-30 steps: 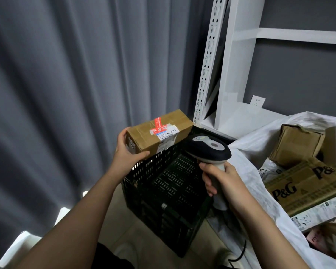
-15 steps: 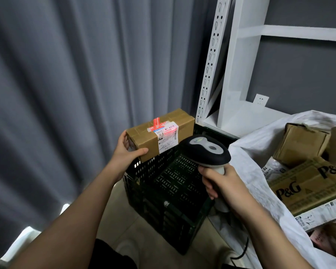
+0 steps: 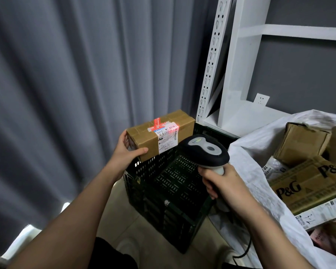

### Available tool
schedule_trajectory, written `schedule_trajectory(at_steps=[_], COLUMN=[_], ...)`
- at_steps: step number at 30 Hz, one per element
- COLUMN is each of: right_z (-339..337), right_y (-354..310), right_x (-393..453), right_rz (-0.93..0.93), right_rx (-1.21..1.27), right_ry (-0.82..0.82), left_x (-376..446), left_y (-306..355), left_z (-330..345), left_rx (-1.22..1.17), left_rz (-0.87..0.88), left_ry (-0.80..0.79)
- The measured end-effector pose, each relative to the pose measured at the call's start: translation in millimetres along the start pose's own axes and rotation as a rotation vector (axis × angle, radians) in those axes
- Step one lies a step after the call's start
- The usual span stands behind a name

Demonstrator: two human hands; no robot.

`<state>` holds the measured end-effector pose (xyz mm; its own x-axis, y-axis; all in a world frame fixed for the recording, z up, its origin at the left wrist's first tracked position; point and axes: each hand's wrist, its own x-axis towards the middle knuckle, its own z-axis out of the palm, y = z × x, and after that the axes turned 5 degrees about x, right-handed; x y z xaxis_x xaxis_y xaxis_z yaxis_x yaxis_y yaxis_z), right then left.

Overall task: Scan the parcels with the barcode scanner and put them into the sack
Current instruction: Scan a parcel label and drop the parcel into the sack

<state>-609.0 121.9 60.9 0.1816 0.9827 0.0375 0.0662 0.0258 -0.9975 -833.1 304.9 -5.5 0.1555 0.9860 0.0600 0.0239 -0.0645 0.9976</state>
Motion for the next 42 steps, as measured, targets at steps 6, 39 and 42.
schedule_trajectory(at_steps=[6,39,42], right_z=[1,5,4], right_y=[-1,8,9], right_x=[-1,3,1], right_rz=[0.003,0.033,0.030], right_rx=[0.006,0.079,0.116], right_ry=[0.000,0.056,0.070], left_x=[1,0,-6], left_y=[-1,-2,1], left_z=[-2,1,2], left_rx=[0.016,-0.014,-0.009], left_rz=[-0.006,-0.014,-0.024], left_ry=[0.006,0.022,0.002])
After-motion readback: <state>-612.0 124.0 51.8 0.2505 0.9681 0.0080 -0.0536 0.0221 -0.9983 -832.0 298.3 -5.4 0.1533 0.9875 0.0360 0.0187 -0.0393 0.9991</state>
